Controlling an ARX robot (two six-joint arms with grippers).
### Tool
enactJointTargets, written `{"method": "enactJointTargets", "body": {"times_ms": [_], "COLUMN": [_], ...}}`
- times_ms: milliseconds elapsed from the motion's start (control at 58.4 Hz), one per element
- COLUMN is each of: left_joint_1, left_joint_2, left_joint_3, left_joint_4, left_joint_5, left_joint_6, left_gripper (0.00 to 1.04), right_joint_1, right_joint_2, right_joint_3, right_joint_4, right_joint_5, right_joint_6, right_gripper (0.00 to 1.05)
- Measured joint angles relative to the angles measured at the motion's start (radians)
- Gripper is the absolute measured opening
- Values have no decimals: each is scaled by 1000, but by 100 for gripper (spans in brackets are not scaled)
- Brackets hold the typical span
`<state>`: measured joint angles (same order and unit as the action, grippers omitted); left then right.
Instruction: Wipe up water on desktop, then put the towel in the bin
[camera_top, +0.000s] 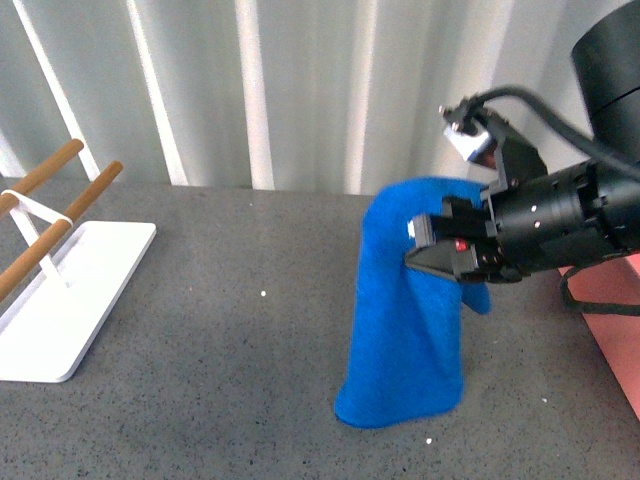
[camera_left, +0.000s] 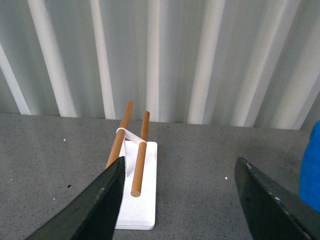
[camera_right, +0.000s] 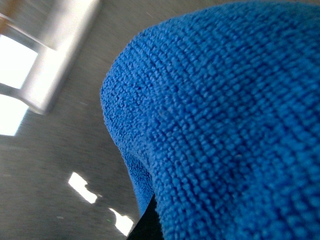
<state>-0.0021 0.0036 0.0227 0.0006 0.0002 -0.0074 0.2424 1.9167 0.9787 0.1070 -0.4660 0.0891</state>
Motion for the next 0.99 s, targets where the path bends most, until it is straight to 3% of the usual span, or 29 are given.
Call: {"method": "enactJointTargets", "body": {"times_ms": [154, 308, 445, 617, 993], "left_joint_1": [0, 0, 0, 0, 0], "left_joint_2": [0, 0, -1, -1, 0], "left_joint_3": [0, 0, 0, 0, 0], "left_joint_4": [0, 0, 0, 0, 0], "left_joint_5": [0, 0, 0, 0, 0], "left_joint_6": [0, 2, 2, 2, 3], "left_gripper": [99, 98, 98, 98, 98], "right_joint_1": [-22, -24, -6, 31, 190], "right_joint_2": [168, 295, 366, 422, 476], "right_joint_3": [95, 206, 328, 446, 587], "right_joint_4": [-188, -275, -313, -339, -341], "right_joint_5": [138, 293, 359, 355, 191], "right_joint_6": [-160, -272, -317, -316, -267], "right_gripper": [4, 4, 4, 4, 4]}}
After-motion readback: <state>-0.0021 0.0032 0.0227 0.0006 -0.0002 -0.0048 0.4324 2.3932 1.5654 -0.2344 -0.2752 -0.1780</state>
